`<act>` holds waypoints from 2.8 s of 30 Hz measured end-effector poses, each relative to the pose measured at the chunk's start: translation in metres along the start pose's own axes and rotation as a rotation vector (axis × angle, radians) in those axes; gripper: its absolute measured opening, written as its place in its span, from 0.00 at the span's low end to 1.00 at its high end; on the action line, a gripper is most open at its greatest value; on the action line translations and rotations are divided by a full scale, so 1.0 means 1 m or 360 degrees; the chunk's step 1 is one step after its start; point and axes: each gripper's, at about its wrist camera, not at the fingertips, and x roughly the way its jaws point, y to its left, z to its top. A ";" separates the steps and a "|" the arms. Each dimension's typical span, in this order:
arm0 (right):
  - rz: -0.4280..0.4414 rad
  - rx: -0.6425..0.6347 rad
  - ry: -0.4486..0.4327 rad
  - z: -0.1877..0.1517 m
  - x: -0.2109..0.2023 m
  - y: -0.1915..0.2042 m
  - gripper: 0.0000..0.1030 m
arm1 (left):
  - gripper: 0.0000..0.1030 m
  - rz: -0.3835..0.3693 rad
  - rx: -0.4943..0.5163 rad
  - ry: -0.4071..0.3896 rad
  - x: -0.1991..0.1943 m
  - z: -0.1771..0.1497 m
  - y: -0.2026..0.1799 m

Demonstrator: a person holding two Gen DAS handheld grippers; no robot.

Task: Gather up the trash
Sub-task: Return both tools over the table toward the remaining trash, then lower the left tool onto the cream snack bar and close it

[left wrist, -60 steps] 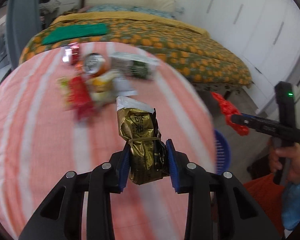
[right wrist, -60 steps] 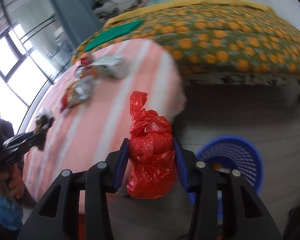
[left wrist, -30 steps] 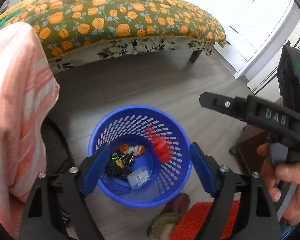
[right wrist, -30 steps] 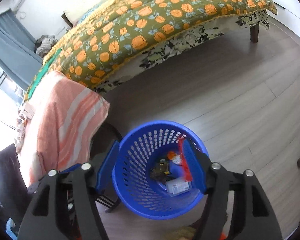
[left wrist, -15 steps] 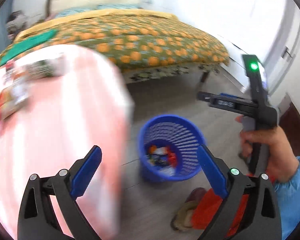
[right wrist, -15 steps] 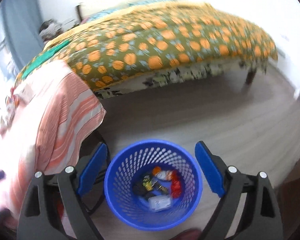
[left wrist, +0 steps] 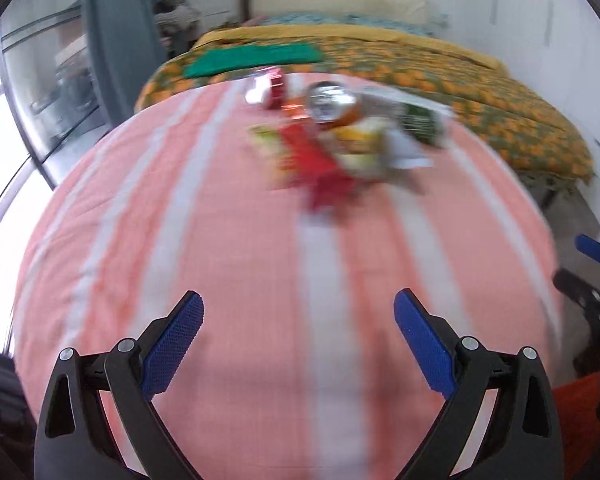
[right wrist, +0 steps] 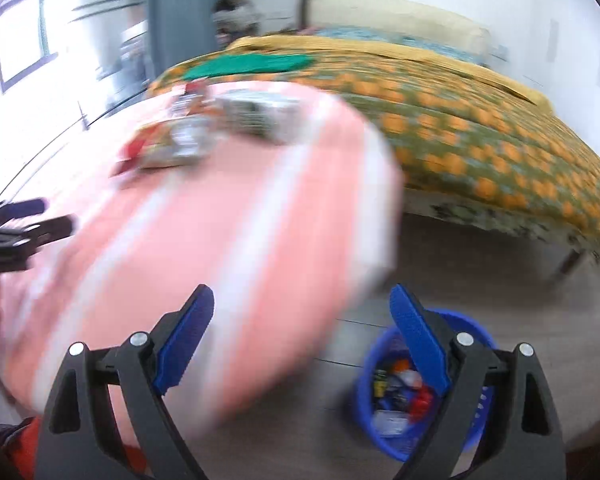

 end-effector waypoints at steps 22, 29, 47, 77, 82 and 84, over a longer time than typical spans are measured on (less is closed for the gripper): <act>-0.0073 -0.0050 0.0129 0.060 0.087 0.079 0.90 | 0.94 -0.0053 -0.0203 -0.0050 0.031 0.055 0.050; -0.0063 -0.0036 0.0128 0.059 0.086 0.077 0.90 | 0.94 0.0001 -0.0191 -0.0021 0.075 0.097 0.033; -0.0036 -0.0002 0.0142 0.059 0.087 0.074 0.90 | 0.94 -0.0092 -0.0487 0.0002 0.085 0.109 0.081; -0.0024 0.0023 0.0146 0.059 0.087 0.071 0.90 | 0.17 -0.0127 -0.0271 0.0150 0.080 0.103 0.091; -0.0025 0.0022 0.0146 0.059 0.087 0.071 0.90 | 0.17 -0.0140 -0.0309 0.0150 0.041 0.054 0.111; -0.0023 0.0024 0.0146 0.059 0.087 0.071 0.90 | 0.18 -0.0172 -0.0300 0.0146 0.026 0.030 0.110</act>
